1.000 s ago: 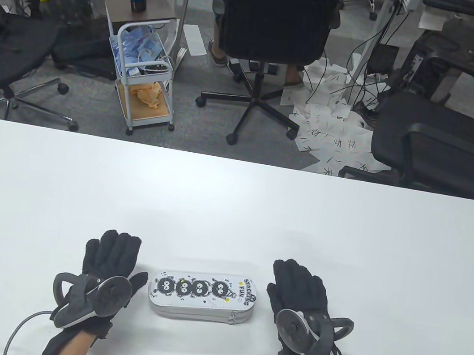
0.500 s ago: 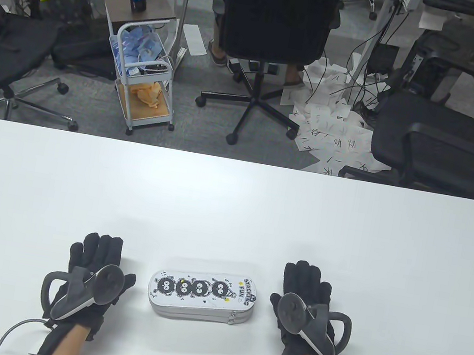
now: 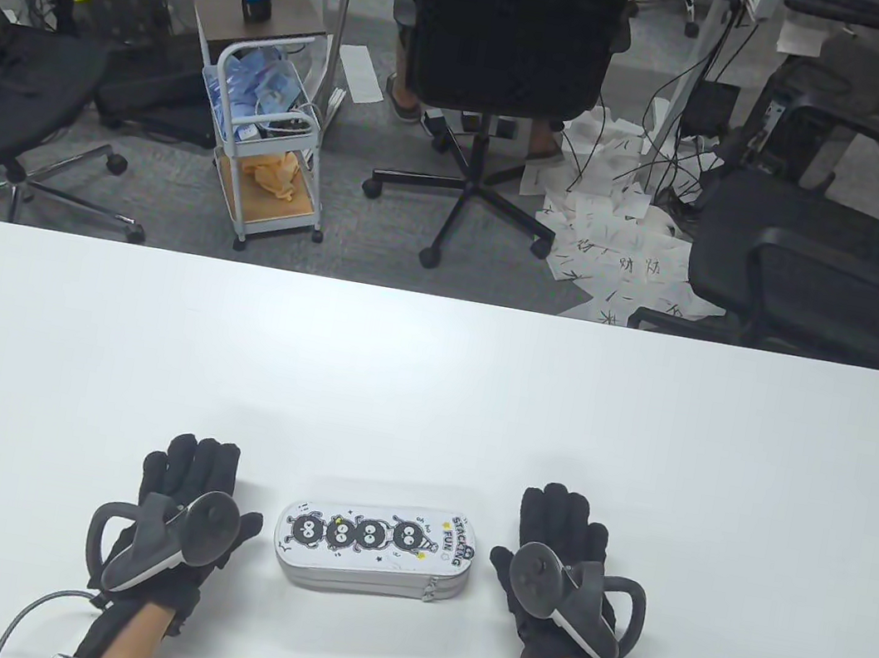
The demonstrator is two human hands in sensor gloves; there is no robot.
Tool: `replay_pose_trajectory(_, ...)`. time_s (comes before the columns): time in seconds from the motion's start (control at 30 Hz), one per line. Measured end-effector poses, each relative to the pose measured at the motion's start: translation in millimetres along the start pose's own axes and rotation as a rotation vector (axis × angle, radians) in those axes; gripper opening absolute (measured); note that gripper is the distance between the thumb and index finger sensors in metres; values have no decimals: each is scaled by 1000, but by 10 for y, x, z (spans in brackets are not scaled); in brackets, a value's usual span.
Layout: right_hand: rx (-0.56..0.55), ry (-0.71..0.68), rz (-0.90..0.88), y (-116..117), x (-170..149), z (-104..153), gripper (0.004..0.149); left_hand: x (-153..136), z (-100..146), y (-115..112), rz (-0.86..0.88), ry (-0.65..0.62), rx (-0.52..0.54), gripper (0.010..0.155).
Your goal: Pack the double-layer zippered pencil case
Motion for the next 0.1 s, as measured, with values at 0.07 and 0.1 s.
replay_pose_trajectory(0.07,-16,9,-10,-12,-15,13,78,24,2,4,6,-5,-10,88)
replay_pose_trajectory(0.1,-29,14,-16,-19,-23,20,78,31,2,9,7,-6,-8,88)
Point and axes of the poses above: the tracker on the back of each hand, its own x axis roughly to the thumb side, its own z axis roughly from the fingertips to the wrist, y = z × x, the point moved 5 cm from there along -z, roughly from the wrist to the fingertips, and after that the axes turned 7 degrees about y, right-handed, at the moved point
